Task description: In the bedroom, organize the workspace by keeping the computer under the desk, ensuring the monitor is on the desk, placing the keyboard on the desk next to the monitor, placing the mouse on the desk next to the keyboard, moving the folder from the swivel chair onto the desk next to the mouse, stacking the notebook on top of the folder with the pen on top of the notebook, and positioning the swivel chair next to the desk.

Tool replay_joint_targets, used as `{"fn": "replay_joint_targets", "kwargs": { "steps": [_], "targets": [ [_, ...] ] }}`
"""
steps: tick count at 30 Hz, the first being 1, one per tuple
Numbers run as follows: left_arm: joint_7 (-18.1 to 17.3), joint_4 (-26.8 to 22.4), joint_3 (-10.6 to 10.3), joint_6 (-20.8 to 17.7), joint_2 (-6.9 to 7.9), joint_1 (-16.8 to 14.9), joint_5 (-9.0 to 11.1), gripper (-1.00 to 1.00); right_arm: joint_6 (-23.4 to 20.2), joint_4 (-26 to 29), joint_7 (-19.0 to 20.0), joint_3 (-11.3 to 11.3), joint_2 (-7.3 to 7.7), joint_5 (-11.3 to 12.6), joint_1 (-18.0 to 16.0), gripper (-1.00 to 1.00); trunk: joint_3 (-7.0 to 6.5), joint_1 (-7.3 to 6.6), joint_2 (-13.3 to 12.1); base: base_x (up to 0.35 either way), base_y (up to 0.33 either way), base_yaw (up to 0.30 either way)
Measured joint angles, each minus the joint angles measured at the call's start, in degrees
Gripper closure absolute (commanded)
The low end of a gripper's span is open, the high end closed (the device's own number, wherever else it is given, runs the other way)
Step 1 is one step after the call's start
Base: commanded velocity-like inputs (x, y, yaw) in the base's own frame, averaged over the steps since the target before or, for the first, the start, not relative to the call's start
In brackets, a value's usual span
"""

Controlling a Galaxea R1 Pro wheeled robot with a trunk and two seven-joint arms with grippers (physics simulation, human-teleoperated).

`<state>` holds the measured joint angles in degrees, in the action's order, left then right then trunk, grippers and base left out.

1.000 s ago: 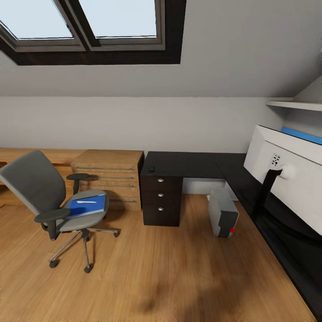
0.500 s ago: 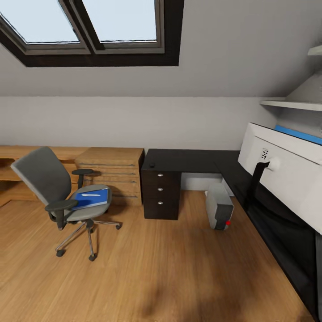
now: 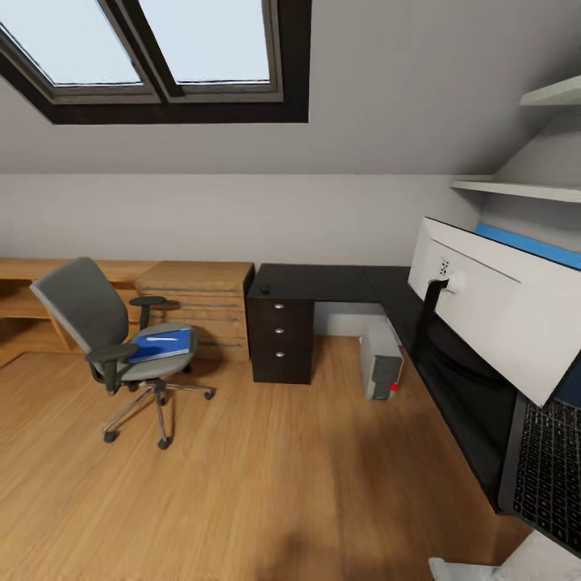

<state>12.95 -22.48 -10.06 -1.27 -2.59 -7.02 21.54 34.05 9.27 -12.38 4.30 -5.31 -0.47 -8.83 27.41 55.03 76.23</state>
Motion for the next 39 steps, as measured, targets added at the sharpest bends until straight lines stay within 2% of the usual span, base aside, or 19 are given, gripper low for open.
{"fn": "replay_joint_targets", "kwargs": {
  "steps": [12, 24, 39],
  "targets": [
    [0.05, 0.00, 0.08, 0.00, 0.06, 0.00, 0.02, -1.00, 0.00, 0.06, -0.05, 0.00, 0.07, 0.00, 0.00, -1.00, 0.00, 0.00, 0.00, -0.311, -0.139, 0.000],
    [0.08, 0.00, 0.07, 0.00, -0.05, 0.00, 0.04, -1.00, 0.00, 0.08, -0.20, 0.18, 0.32, 0.15, 0.00, -1.00, 0.00, -0.01, 0.00, -0.249, -0.245, 0.000],
    [0.09, -0.01, 0.03, 0.32, -0.06, 0.00, -0.01, -1.00, -0.87, 0.45, -0.62, 0.80, 0.43, 0.68, 0.00, -1.00, 0.00, -0.03, 0.00, -0.121, -0.286, 0.000]
  ]
}}
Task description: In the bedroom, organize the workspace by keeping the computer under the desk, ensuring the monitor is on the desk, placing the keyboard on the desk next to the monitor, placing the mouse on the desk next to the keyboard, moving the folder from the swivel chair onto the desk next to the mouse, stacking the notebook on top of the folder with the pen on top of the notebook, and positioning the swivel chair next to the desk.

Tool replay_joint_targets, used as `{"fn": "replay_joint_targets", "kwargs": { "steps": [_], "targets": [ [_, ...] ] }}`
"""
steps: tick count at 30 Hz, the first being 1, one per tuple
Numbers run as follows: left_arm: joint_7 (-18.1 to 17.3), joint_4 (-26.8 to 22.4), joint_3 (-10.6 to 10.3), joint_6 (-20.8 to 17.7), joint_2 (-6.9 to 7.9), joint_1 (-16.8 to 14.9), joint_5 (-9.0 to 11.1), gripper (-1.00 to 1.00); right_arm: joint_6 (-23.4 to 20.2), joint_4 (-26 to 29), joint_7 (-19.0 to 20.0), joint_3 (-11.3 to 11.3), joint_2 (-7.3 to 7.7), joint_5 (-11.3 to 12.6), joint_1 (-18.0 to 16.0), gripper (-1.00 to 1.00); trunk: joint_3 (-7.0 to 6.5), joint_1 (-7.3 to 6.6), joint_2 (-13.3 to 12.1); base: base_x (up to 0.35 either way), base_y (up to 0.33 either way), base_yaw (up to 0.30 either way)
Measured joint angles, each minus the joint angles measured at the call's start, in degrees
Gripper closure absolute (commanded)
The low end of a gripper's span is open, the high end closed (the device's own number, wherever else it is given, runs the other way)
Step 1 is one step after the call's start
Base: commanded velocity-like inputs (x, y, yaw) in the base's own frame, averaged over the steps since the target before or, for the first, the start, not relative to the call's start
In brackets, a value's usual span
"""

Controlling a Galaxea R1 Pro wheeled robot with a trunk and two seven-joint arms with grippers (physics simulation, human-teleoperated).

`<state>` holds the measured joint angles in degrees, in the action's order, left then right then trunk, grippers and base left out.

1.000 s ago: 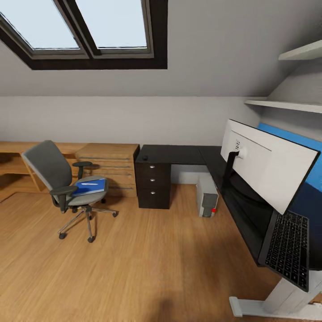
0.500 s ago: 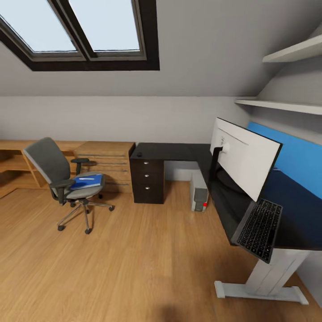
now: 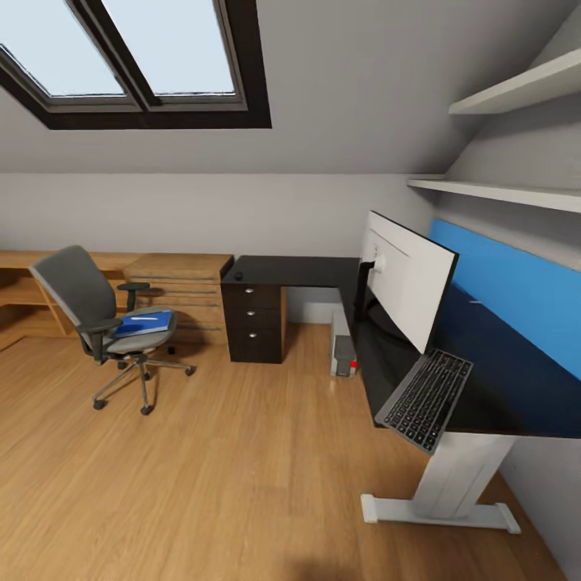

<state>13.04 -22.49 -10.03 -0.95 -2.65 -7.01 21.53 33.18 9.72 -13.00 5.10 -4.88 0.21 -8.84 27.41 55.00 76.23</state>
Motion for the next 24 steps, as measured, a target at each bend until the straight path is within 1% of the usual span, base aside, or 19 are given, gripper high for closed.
{"fn": "replay_joint_targets", "kwargs": {
  "steps": [5, 10, 11, 13, 17, 20, 23, 24],
  "targets": [
    [0.03, -0.02, -0.11, 0.40, -0.02, 0.00, -0.01, -1.00, -0.01, 0.19, -0.03, 0.77, 0.20, 0.89, 0.00, -1.00, 0.00, 0.00, 0.00, -0.013, -0.146, 0.000],
    [-0.01, -0.03, -0.25, 0.63, -0.06, 0.01, -0.01, -1.00, 0.23, 0.35, -0.03, 1.45, 0.96, 3.72, -0.01, -1.00, 0.00, 0.00, 0.00, -0.003, -0.040, 0.000],
    [0.01, -0.05, -0.27, 0.64, -0.07, 0.01, -0.01, -1.00, 0.25, 0.38, -0.03, 1.50, 1.13, 4.31, -0.01, -1.00, 0.00, 0.00, 0.00, -0.001, -0.016, 0.000],
    [0.03, -0.25, -0.25, 0.68, -0.10, 0.01, 0.05, -1.00, 0.41, 0.91, 0.15, 1.57, 1.81, 7.22, -0.01, -1.00, 0.00, 0.00, 0.00, -0.001, -0.009, 0.000],
    [0.03, -0.94, -0.13, 0.70, -0.25, 0.01, 0.11, -1.00, 0.61, 2.17, 0.39, 1.27, 2.17, 10.07, -0.01, -1.00, 0.00, 0.00, 0.00, 0.000, -0.004, 0.000],
    [0.10, -1.48, -0.15, 0.71, -0.39, 0.01, 0.13, -1.00, 0.80, 2.59, 1.01, 0.74, 2.03, 10.62, -0.01, -1.00, 0.00, 0.00, 0.00, 0.000, 0.000, 0.000],
    [0.24, -1.52, -0.16, 0.71, -0.39, 0.01, 0.13, -1.00, 0.81, 2.60, 1.33, 0.76, 2.02, 10.67, -0.01, -1.00, 0.00, 0.00, 0.00, 0.000, 0.000, 0.000],
    [0.30, -1.52, -0.16, 0.71, -0.39, 0.01, 0.13, -1.00, 0.81, 2.58, 1.35, 0.76, 2.02, 10.67, -0.01, -1.00, 0.17, 0.21, 0.39, 0.000, 0.000, 0.000]
  ]
}}
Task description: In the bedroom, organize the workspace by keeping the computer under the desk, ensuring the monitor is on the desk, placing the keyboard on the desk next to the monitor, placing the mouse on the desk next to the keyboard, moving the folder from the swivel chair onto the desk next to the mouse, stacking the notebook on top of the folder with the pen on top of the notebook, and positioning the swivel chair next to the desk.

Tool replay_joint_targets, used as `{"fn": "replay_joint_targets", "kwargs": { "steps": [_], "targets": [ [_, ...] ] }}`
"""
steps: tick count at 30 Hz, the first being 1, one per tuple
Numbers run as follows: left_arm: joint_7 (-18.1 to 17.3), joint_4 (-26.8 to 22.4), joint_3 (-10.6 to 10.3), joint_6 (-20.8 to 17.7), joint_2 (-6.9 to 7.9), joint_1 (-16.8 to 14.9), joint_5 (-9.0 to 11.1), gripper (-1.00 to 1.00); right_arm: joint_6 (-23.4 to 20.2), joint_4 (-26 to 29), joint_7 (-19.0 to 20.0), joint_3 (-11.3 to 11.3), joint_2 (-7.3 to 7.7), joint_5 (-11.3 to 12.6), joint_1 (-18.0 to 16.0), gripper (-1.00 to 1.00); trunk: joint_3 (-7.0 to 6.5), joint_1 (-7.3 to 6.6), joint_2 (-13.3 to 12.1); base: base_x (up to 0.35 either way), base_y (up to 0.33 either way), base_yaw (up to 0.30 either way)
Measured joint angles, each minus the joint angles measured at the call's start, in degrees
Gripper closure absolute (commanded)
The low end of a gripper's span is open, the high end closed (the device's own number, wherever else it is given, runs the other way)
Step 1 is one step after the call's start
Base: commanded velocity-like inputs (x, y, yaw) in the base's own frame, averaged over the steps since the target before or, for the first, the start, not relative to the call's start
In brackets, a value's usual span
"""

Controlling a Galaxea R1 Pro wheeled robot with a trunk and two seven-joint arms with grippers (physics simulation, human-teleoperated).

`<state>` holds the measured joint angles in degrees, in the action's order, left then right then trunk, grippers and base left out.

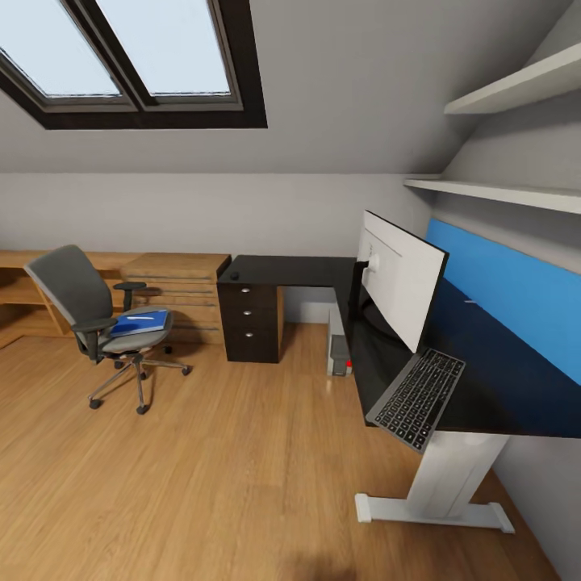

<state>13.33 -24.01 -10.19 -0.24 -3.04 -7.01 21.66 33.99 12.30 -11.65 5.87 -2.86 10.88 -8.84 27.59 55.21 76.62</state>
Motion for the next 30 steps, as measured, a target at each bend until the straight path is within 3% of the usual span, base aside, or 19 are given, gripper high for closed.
{"fn": "replay_joint_targets", "kwargs": {
  "steps": [18, 27, 30],
  "targets": [
    [0.24, 0.00, 0.10, -0.07, 0.00, 0.00, 0.09, -1.00, 0.37, -0.03, 0.04, -0.07, -0.03, -0.08, 0.00, -1.00, 3.23, 3.95, 7.22, 0.000, 0.000, 0.000],
    [0.26, 0.00, 0.13, -0.08, 0.00, 0.00, 0.15, -1.00, 13.87, -1.22, 0.09, 0.00, -1.41, 0.06, 0.00, -1.00, 4.85, 5.93, 10.83, 0.000, 0.000, 0.000],
    [0.26, 0.00, 0.13, -0.08, 0.00, 0.00, 0.17, -1.00, 16.44, -1.78, 0.06, -0.02, -1.77, 0.15, 0.00, -1.00, 5.39, 6.59, 12.04, 0.000, 0.000, 0.000]
  ]
}}
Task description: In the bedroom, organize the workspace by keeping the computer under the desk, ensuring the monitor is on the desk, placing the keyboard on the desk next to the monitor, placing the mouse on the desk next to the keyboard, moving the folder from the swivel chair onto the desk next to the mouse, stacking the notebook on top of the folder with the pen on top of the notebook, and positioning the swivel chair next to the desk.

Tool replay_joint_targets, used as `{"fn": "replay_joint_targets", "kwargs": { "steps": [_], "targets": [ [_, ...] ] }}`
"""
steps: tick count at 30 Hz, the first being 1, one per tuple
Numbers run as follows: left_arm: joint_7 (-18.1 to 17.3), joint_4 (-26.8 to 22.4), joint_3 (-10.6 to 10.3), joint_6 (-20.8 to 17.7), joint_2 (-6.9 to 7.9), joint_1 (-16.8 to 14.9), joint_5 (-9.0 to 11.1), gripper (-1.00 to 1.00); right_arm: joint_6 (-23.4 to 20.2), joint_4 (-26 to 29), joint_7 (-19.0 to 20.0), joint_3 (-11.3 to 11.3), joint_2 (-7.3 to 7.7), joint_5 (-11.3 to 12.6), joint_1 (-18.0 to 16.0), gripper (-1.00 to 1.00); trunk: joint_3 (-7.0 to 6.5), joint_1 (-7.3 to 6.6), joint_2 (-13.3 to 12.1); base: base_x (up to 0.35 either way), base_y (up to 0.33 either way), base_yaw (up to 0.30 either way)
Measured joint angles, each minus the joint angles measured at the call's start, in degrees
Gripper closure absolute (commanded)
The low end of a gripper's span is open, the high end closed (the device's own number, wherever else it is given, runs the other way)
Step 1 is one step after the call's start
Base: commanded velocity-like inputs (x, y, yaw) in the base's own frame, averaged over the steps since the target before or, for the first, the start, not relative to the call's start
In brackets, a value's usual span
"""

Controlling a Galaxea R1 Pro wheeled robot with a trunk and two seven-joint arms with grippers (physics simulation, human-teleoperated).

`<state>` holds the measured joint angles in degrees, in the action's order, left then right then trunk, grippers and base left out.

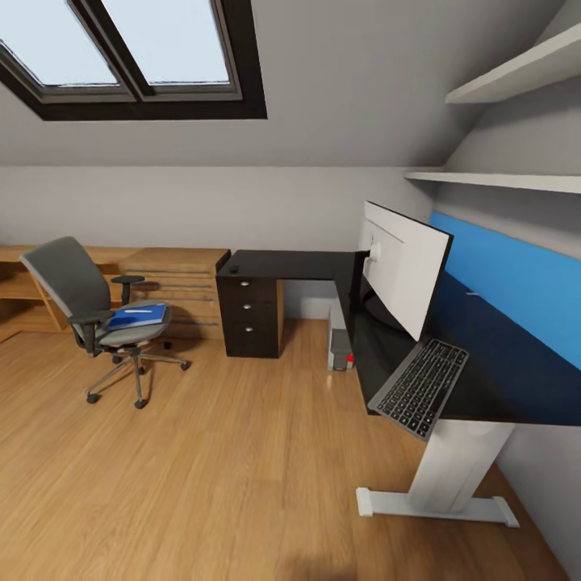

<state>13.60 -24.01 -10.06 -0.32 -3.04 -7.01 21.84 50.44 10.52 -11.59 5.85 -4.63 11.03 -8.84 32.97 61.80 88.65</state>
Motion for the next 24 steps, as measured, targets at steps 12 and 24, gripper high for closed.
{"fn": "replay_joint_targets", "kwargs": {
  "steps": [12, 24],
  "targets": [
    [-0.04, 0.00, 0.08, 0.02, 0.00, 0.00, 0.09, -1.00, 2.26, 12.61, -0.20, -0.41, -1.51, 0.64, -0.14, -1.00, 2.15, 2.64, 4.81, 0.000, 0.000, 0.000],
    [0.00, 0.00, 0.17, 0.08, 0.08, 0.00, 0.10, -1.00, -12.06, 32.85, -1.83, -0.36, -2.36, 19.67, -0.26, -1.00, 4.31, 5.27, 9.63, 0.000, 0.000, 0.000]
  ]
}}
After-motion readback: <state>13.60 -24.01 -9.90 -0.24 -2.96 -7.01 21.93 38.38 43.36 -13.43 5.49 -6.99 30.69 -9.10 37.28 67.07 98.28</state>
